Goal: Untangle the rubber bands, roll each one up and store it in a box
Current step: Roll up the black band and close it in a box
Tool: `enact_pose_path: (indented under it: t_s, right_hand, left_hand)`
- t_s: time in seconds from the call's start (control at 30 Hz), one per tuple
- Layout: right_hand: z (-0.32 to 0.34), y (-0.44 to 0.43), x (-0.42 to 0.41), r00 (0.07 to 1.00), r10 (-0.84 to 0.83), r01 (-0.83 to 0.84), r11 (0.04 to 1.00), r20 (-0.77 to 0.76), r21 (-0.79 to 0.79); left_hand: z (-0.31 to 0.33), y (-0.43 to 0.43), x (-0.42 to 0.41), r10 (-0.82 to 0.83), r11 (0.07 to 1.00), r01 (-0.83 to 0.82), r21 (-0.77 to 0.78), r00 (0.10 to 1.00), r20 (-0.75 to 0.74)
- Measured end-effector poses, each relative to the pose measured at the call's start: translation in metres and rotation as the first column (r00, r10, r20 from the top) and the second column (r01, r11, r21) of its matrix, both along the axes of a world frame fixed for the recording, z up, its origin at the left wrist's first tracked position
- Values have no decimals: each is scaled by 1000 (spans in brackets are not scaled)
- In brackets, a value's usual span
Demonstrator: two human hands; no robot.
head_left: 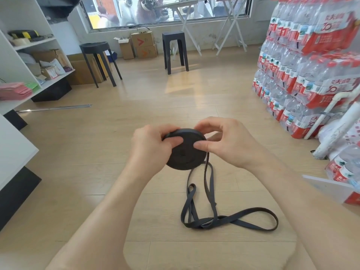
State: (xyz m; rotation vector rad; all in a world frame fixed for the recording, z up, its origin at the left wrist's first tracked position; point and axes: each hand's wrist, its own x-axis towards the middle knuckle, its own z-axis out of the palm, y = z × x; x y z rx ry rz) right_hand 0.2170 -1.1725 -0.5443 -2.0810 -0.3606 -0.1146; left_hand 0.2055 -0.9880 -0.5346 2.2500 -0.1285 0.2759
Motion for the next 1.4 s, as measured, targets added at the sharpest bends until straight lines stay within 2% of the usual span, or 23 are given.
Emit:
enact_pose_path:
  t_s: [0.13,0.33,0.53,0.6,0.77,0.93,1.17,1.27,1.33,1.4]
  right_hand:
    - [3,-1,-1,998,-41,47,986,-42,158]
    - [7,0,-2,990,-91,112,970,-106,215]
    - [2,4,-3,984,-168,162,981,59,106]
    - [-1,5,-5,983,-162,152,982,84,116]
    - [-1,6,-3,987,-158,150,966,21,211]
    - [4,3,-4,970,-100,172,928,-223,332]
    - [3,1,-4,975,-74,121,968,-210,221]
    - [1,0,-4,992,-119,119,993,-53,1]
    - [0,1,-6,993,-88,100,979,75,-178]
    - [1,4,-8,987,-30,81,941,158,-330]
  left_hand:
    - [1,7,3,15,952,-40,-304,996,-84]
    - [-3,5,6,15,894,-70,-442,992,-128]
    - [-3,1,6,30,845,-116,-522,985,-169]
    - [-3,1,6,32,839,-127,-529,982,-184]
    - [-2,0,5,31,816,-156,-556,973,-227]
    - [-1,0,4,32,809,-164,-565,971,-236]
    - [-3,0,4,23,793,-183,-581,962,-272]
    - [-1,2,4,-41,852,-146,-503,939,-342]
    - [-1,5,4,-12,962,-67,-264,958,-286]
    - [0,4,0,-22,1000,25,18,985,-170]
